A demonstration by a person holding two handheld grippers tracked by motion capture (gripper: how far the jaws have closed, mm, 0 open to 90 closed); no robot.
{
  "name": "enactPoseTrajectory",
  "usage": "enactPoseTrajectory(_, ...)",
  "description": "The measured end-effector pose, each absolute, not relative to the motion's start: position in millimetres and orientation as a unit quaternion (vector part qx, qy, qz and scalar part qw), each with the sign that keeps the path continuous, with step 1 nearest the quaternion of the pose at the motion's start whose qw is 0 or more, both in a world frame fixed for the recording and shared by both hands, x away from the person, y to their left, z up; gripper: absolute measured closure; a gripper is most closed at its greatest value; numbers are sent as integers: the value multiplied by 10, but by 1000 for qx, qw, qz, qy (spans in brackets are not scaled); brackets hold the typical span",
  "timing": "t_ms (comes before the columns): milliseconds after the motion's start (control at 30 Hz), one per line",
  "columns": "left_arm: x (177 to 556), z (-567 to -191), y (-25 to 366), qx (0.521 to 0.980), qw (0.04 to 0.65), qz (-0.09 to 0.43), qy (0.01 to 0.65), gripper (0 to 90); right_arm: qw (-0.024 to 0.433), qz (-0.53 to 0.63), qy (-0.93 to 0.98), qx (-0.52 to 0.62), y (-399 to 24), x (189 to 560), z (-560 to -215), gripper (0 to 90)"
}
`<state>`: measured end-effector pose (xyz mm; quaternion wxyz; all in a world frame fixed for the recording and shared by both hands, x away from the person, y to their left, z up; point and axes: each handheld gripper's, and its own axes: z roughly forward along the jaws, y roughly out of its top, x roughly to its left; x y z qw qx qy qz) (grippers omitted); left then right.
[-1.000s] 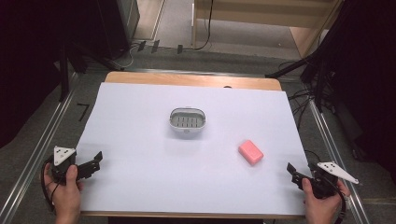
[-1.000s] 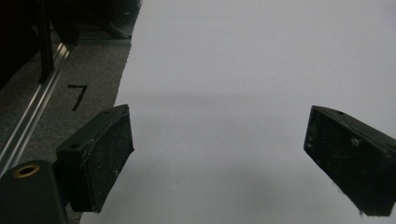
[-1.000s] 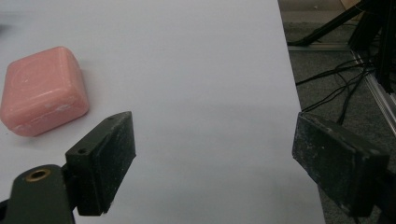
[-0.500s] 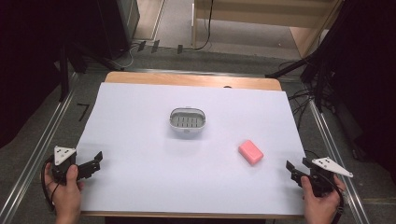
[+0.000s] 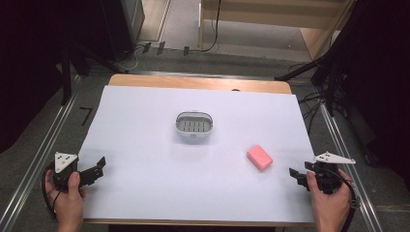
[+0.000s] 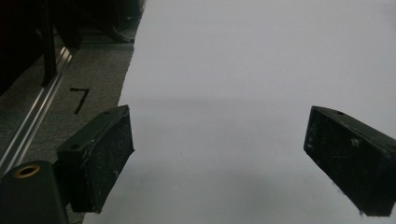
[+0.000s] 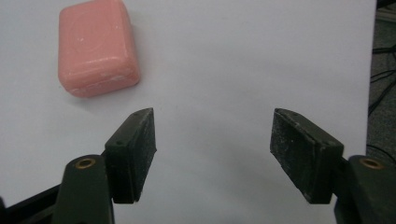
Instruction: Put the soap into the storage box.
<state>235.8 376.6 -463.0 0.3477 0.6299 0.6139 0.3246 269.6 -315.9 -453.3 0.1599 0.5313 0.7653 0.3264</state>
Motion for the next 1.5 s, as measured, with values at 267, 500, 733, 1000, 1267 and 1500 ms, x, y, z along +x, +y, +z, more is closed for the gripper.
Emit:
enactPoseTrajectory(267, 2357, -4630, 3765, 630, 348, 325, 614, 87, 134, 298, 789, 521, -3122, 2824, -4475, 323)
enactPoseTrajectory(500, 2360, -4631, 3748, 634, 342, 329, 610, 88, 104, 275, 807, 513, -3033, 2934, -4442, 340)
enactPoseTrajectory(733, 2362, -4631, 3746, 636, 339, 328, 610, 88, 89, 261, 817, 507, -2958, 3004, -4438, 338)
enactPoseTrajectory(1000, 2375, -4635, 3735, 639, 333, 327, 611, 88, 81, 253, 825, 499, -2856, 3080, -4425, 324)
enactPoseTrajectory(1267, 2389, -4638, 3716, 647, 323, 326, 609, 86, 74, 252, 830, 492, -2759, 3147, -4383, 320)
enactPoseTrajectory(1500, 2381, -4639, 3699, 648, 321, 333, 605, 15, 69, 251, 832, 490, -2709, 3184, -4388, 313)
